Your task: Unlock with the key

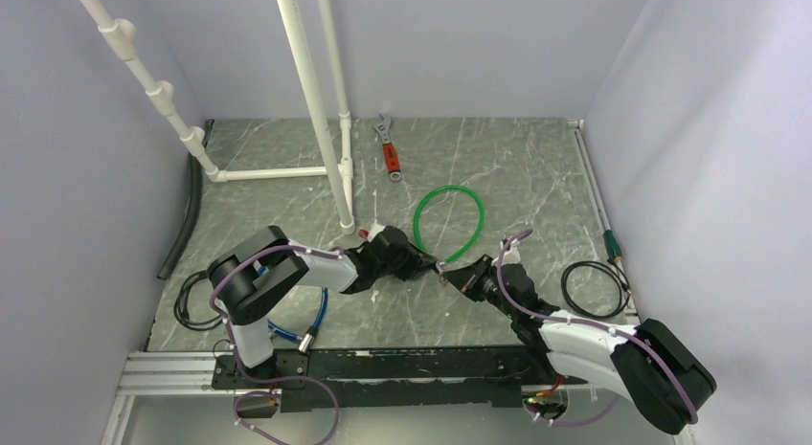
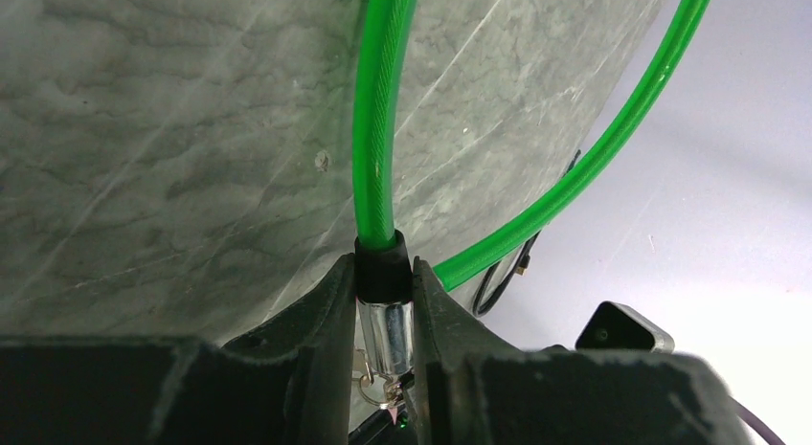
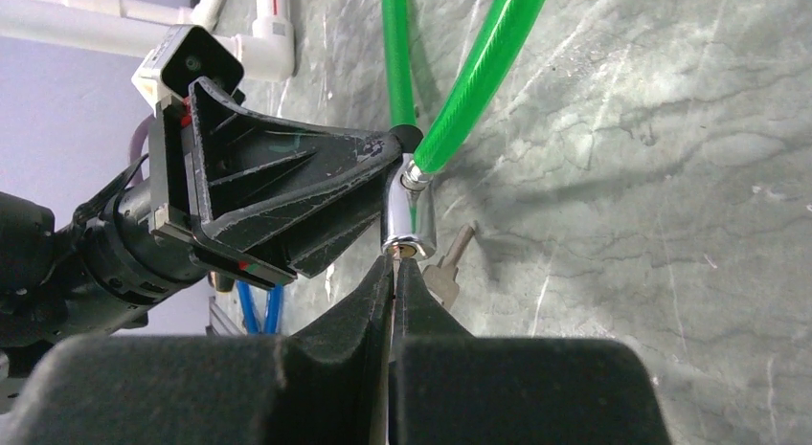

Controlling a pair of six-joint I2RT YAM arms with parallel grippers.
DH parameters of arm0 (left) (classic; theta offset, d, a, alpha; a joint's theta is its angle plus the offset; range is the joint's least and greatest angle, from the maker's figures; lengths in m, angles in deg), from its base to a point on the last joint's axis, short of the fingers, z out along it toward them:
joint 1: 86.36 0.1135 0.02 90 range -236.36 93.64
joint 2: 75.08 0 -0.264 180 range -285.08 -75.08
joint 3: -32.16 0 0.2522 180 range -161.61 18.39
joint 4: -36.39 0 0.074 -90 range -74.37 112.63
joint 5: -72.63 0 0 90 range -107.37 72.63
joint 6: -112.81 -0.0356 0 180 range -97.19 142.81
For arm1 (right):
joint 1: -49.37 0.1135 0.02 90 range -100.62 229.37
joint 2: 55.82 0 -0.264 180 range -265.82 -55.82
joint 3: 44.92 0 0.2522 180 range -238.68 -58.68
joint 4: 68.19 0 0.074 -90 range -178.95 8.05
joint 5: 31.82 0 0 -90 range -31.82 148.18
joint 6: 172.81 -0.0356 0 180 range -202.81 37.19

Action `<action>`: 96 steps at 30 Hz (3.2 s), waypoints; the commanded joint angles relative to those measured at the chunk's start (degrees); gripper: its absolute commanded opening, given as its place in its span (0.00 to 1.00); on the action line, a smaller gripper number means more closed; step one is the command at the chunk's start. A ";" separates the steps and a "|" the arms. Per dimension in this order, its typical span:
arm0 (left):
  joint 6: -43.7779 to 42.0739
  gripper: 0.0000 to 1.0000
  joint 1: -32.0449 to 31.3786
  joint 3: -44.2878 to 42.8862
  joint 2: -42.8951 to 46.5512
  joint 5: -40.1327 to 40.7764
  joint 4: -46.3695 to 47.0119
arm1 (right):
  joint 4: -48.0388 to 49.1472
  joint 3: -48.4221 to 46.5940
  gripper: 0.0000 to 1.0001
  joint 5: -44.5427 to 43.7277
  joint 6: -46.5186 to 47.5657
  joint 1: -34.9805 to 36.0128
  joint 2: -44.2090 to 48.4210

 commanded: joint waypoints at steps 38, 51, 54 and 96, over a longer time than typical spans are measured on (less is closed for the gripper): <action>-2.15 0.00 -1.39 0.99 4.95 -5.95 1.19 | -1.54 2.55 0.61 5.62 4.67 -0.55 6.79; -0.95 0.00 -1.31 1.72 4.79 -7.09 3.39 | -0.13 4.17 0.49 1.83 1.87 -0.64 7.89; -0.76 0.00 -1.31 1.82 4.83 -7.26 3.66 | 2.71 4.74 0.47 2.58 1.12 -0.68 5.67; -3.12 0.56 0.26 6.24 -2.67 -7.37 24.61 | -0.10 4.69 0.00 8.86 3.65 -0.63 12.54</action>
